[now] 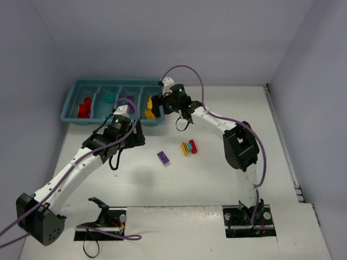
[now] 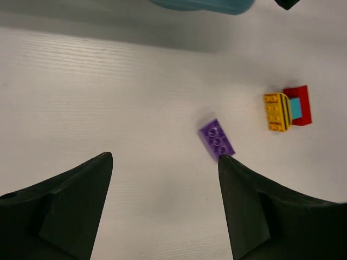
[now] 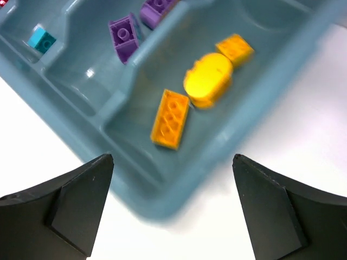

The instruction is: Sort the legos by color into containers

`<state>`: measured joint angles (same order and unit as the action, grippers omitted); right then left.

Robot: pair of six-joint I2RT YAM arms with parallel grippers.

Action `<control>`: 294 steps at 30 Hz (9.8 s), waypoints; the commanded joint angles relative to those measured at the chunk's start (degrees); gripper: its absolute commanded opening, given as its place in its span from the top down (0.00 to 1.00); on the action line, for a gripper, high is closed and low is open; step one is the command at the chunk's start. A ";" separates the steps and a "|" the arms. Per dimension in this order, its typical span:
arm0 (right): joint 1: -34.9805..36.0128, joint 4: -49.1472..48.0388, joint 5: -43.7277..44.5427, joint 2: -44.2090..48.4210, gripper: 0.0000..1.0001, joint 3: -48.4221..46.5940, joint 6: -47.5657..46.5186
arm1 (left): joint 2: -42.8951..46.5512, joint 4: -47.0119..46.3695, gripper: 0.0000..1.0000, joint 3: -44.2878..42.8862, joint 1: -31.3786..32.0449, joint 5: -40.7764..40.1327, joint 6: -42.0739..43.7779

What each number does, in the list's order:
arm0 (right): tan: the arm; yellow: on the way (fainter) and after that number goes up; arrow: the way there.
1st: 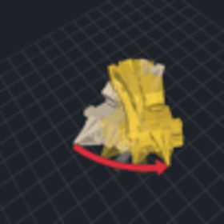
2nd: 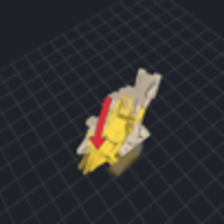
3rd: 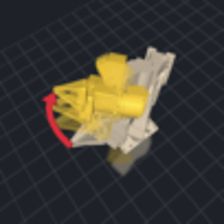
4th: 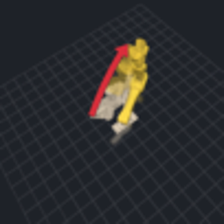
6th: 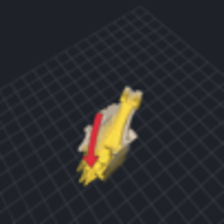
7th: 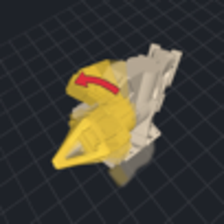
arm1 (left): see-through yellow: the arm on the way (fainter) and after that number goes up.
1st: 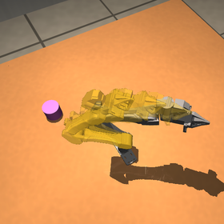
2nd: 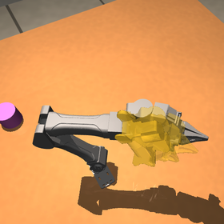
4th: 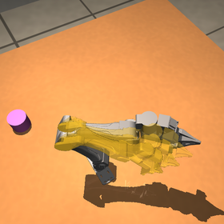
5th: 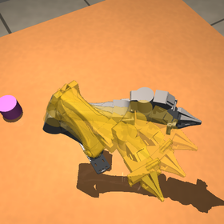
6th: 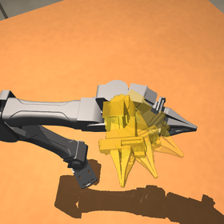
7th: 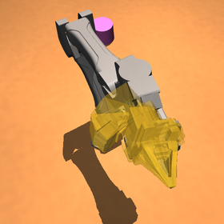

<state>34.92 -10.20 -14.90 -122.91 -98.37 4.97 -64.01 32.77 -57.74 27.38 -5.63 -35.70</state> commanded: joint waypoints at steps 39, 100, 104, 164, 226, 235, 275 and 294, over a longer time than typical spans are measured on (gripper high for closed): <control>-8.37 4.04 19.03 54.63 0.09 53.11 6.63 | -35.24 12.83 0.94 -20.57 18.24 -15.45 -24.95; -4.16 8.97 6.45 32.92 0.36 46.69 7.24 | -19.23 -5.09 0.29 -18.04 -3.47 23.12 9.95; -3.28 8.26 10.49 30.81 0.37 45.99 7.77 | -18.08 -5.09 0.29 -16.19 -3.47 23.82 9.25; 1.12 -4.75 2.94 56.11 1.00 49.15 3.64 | -18.17 -36.99 0.38 -9.76 3.65 40.78 -8.86; 0.59 -3.34 2.24 59.46 1.00 51.70 -0.58 | -22.92 -17.04 1.00 -17.33 2.07 51.15 3.80; 0.42 -3.34 2.07 59.19 1.00 51.61 -0.84 | -22.04 -16.51 1.00 -16.97 0.31 50.63 4.24; -3.45 9.49 -35.89 45.40 0.28 35.71 -15.08 | -7.28 -11.50 1.00 -12.22 -5.58 61.43 43.08; -0.82 11.60 -46.54 41.35 0.46 26.21 -16.14 | -5.78 -11.33 1.00 -12.22 -3.82 65.92 43.44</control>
<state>33.78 3.03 -58.59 -82.24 -69.06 -10.81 -70.87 23.81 -68.62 23.31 57.65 6.04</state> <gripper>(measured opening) 0.567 0.293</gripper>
